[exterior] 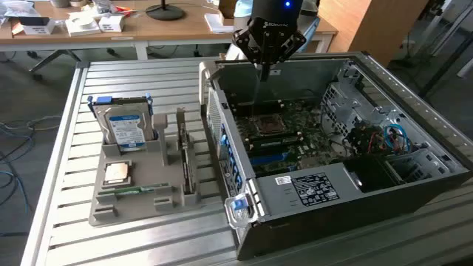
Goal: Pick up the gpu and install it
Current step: 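Reach for the gpu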
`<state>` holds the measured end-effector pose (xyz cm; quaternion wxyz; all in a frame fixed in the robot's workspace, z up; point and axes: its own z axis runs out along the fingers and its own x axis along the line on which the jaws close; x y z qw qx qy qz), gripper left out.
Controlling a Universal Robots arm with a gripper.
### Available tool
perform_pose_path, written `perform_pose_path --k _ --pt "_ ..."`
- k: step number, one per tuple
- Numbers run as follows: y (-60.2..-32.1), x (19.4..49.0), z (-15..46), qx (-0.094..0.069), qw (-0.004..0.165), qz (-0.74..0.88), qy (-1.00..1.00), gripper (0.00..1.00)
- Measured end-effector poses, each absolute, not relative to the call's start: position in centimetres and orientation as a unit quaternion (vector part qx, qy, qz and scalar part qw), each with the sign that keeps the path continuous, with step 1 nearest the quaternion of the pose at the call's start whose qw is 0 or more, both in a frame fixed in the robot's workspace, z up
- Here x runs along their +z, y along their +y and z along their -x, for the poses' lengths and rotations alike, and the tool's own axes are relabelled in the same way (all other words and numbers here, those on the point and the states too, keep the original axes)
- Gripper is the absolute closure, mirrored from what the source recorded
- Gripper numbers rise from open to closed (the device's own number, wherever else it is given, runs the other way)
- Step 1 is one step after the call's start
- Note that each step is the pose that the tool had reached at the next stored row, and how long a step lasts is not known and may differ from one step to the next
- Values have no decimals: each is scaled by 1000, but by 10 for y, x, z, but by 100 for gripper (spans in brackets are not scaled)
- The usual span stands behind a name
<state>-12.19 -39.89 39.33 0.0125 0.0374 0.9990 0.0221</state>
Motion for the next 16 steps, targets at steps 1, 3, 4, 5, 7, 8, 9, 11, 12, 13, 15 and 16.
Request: perform_pose_path --k 1,3,4,5,7,8,9,11,12,13,15,16 --pt "-399 393 122 22 12 -37 999 89" --pt "-399 393 122 22 12 -37 999 89" --pt "-399 393 122 22 12 -37 999 89" --pt "-399 393 122 22 12 -37 999 89" --pt "-399 393 122 22 12 -37 999 89" --pt "-399 393 122 22 12 -37 999 89" --pt "-399 393 122 22 12 -37 999 89" --pt "-399 393 122 22 12 -37 999 89" --pt "-399 393 122 22 12 -37 999 89" --pt "-399 393 122 22 12 -37 999 89" --pt "-399 393 124 22 13 -37 999 89" --pt "-399 393 125 22 13 -37 999 89"
